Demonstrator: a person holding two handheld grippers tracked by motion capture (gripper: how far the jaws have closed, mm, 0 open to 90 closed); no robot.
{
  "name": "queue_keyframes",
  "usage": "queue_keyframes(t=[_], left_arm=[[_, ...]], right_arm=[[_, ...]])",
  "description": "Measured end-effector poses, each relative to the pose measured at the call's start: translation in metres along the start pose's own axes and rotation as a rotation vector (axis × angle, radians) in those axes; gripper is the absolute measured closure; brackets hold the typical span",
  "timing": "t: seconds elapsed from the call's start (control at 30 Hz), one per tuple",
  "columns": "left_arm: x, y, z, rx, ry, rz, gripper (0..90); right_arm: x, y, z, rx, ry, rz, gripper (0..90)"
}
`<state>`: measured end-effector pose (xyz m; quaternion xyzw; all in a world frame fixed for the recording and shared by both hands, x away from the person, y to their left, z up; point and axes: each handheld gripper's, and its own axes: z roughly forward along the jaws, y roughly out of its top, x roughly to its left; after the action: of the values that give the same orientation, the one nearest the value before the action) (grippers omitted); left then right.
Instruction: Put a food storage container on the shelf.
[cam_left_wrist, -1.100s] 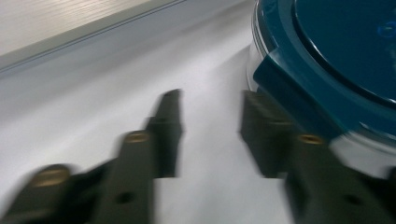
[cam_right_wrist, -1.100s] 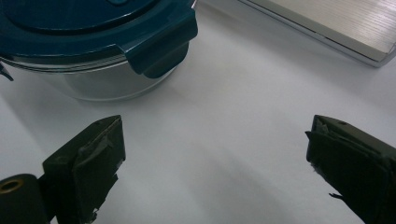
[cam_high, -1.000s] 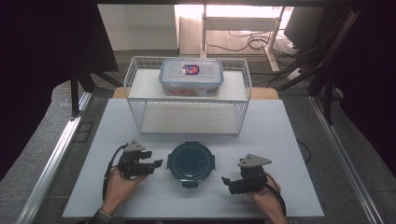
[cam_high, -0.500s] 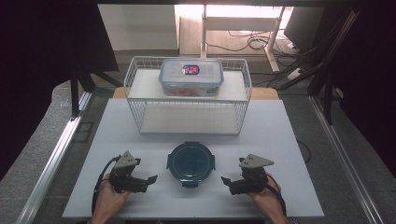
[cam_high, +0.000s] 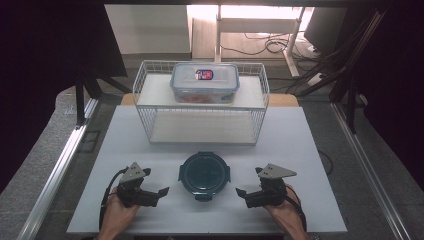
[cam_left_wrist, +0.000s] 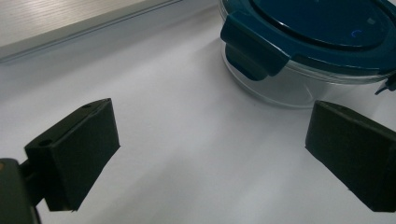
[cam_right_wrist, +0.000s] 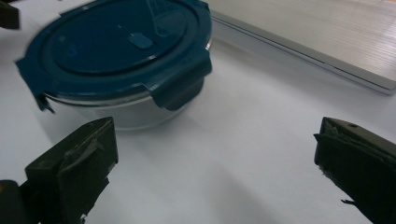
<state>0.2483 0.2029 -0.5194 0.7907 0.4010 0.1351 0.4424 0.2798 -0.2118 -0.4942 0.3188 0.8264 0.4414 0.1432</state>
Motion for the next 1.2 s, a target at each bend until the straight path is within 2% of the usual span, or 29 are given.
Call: queue_keyframes(t=[0.33,0.43,0.53,0.63,0.73,0.87,1.07,1.1,1.17,1.2], left_arm=[[-0.001,0.019,0.007,0.024,-0.033,0.0,2.9],[0.0,0.028,0.012,0.033,-0.06,-0.005,1.7],[0.0,0.033,0.016,0.026,-0.102,-0.031,2.7],[0.0,0.041,0.02,0.03,-0.114,-0.023,5.4],[-0.001,0.049,0.026,0.04,-0.132,-0.006,6.1],[-0.004,0.062,0.04,0.073,-0.175,0.002,6.0],[-0.003,0.061,0.057,0.132,-0.224,-0.029,5.9],[0.0,0.059,0.058,0.13,-0.251,-0.062,5.7],[0.003,0.057,0.058,0.137,-0.27,-0.082,7.3],[0.003,0.056,0.058,0.142,-0.281,-0.087,9.5]], right_arm=[[0.006,0.012,0.007,0.031,0.049,0.037,0.0],[0.007,0.019,0.008,0.046,0.065,0.036,0.2],[0.008,0.027,0.009,0.083,0.076,0.036,2.5],[0.007,0.035,0.013,0.111,0.091,0.048,5.0],[0.004,0.043,0.023,0.131,0.122,0.067,5.7],[0.0,0.054,0.039,0.143,0.159,0.09,6.7],[-0.001,0.058,0.058,0.199,0.2,0.12,7.1],[-0.002,0.056,0.06,0.208,0.207,0.131,7.1],[-0.007,0.052,0.064,0.23,0.242,0.171,7.7],[-0.011,0.049,0.065,0.237,0.282,0.208,9.0]])
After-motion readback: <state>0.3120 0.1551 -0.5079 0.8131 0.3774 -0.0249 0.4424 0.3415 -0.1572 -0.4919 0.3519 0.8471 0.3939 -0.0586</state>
